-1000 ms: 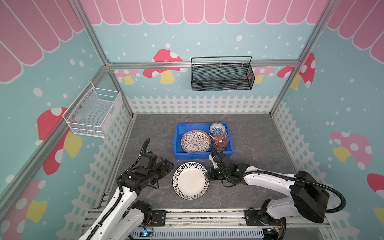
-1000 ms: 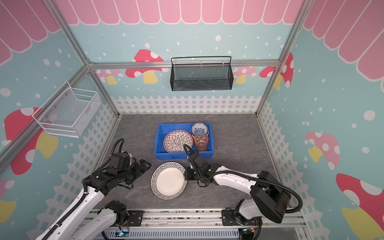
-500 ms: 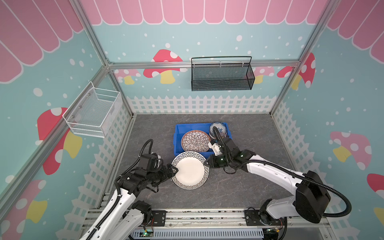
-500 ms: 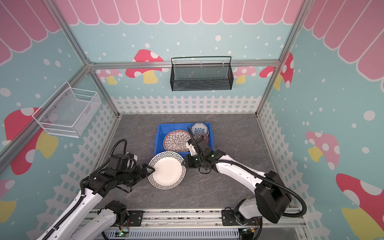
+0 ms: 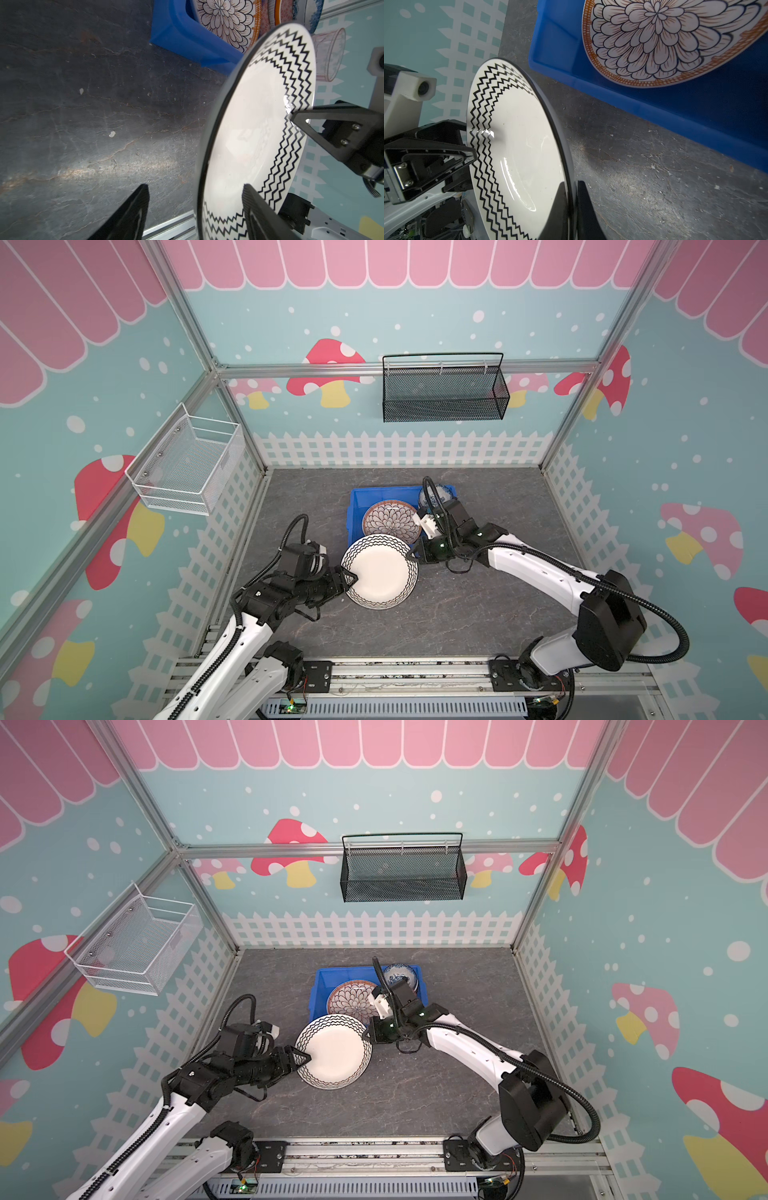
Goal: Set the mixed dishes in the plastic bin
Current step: 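Grasp the raised plate rim with the left gripper while right holds it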
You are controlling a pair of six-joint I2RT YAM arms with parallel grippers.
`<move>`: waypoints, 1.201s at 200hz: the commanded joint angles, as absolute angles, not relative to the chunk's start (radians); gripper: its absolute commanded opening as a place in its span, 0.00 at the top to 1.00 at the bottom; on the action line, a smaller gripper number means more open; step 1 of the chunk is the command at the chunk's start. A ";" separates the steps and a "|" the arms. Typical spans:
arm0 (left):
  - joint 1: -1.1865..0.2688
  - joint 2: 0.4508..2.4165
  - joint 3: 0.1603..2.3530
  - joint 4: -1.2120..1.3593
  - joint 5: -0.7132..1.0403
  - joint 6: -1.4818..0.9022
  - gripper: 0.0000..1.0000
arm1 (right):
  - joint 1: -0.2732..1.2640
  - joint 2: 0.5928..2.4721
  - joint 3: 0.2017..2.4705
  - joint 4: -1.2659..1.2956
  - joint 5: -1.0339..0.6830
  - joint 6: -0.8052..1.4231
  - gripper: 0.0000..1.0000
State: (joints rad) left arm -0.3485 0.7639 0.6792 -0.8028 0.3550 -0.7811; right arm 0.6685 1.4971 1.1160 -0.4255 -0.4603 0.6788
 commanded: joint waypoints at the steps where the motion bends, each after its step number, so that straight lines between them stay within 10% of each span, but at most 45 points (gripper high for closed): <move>1: -0.350 0.784 0.720 -0.790 0.323 -0.775 0.37 | 0.657 1.495 1.178 -0.378 -0.528 0.667 1.00; 240: -0.361 0.828 0.663 -0.668 0.345 -0.830 1.00 | 0.648 1.488 1.164 -0.351 -0.553 0.661 1.00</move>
